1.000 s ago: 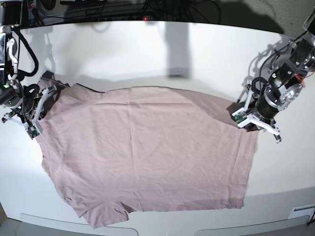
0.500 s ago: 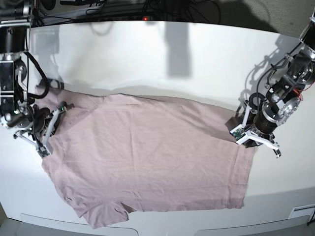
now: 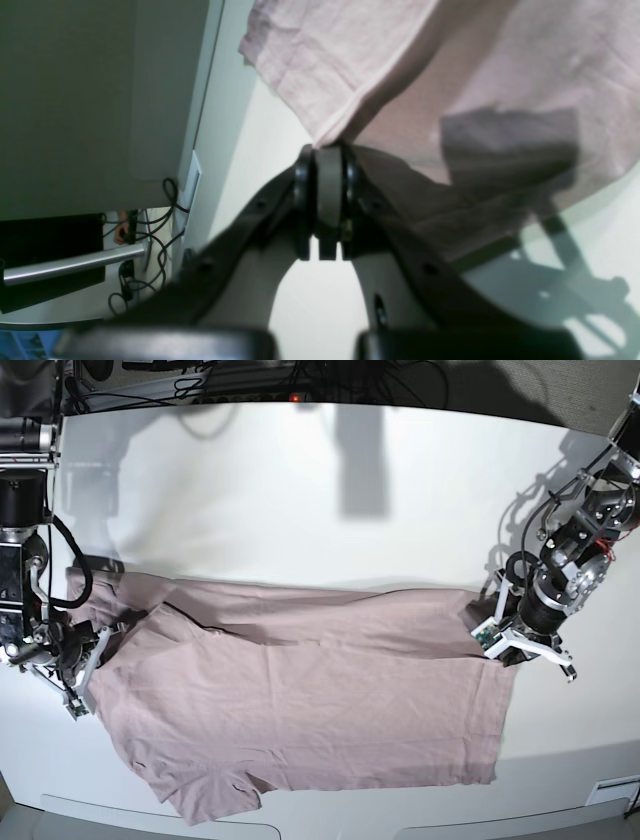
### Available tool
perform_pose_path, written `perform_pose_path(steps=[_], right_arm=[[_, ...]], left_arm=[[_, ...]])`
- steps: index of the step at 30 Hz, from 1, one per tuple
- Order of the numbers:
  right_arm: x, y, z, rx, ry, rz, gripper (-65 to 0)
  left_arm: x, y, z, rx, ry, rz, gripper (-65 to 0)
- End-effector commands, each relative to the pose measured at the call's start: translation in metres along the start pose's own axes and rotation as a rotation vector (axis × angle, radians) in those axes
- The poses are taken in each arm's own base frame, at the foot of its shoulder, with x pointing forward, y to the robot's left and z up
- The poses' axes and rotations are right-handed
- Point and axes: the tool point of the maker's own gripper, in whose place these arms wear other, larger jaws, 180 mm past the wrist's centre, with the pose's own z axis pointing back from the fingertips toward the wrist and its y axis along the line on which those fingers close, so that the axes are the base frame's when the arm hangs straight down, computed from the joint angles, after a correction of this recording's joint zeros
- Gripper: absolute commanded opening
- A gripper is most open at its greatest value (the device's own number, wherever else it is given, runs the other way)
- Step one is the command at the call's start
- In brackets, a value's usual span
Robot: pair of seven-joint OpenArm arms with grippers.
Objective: Fold the T-shirt properly
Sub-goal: 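Lift the shoulder edge with both grippers and pull it over the shirt, then drag the held edge toward the hem with both grippers, folding the shirt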
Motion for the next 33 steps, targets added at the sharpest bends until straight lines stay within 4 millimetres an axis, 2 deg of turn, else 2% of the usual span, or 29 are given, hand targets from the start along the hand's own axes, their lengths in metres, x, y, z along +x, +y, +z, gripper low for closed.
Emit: perform_pose_path(steps=[1,5,11,13,18,22,24,29,33], right_arm=[[0.017,-0.017,0.009,-0.036,-0.048,0.002,-65.0],[0.016,-0.017,0.008,-0.035,-0.047,-0.001,-65.0],[0.018,-0.018,0.008,-0.039,-0.059,-0.011,-65.0],[0.018,-0.018,0.008,-0.039,-0.059,-0.011,-65.0],[0.02,-0.018,0.008,-0.04,-0.068,-0.011,-65.0],[0.02,-0.019,0.008,-0.041,-0.066,-0.01,-65.0],[0.02,-0.019,0.009,-0.043,-0.072,-0.008,-65.0],[0.022,-0.024,0.009,-0.068,-0.082,-0.011,-65.0],[0.023,-0.035,0.01,-0.128,-0.088,-0.039,-65.0]], left_arm=[[0.003,0.021,-0.001,0.053,-0.011,-0.01,-65.0],[-0.012,0.023,-0.005,0.076,0.007,0.001,-65.0],[-0.033,0.013,-0.012,0.059,-0.012,-0.001,-65.0],[-0.031,0.01,-0.014,0.064,-0.024,0.01,-65.0],[-0.003,0.006,-0.022,0.081,-0.084,0.053,-65.0],[0.019,0.014,-0.029,0.102,-0.122,0.074,-65.0],[0.023,0.021,-0.031,0.113,-0.125,0.074,-65.0],[0.013,0.023,-0.033,0.115,-0.088,0.073,-65.0],[-0.008,0.018,-0.038,0.103,-0.034,0.07,-65.0]])
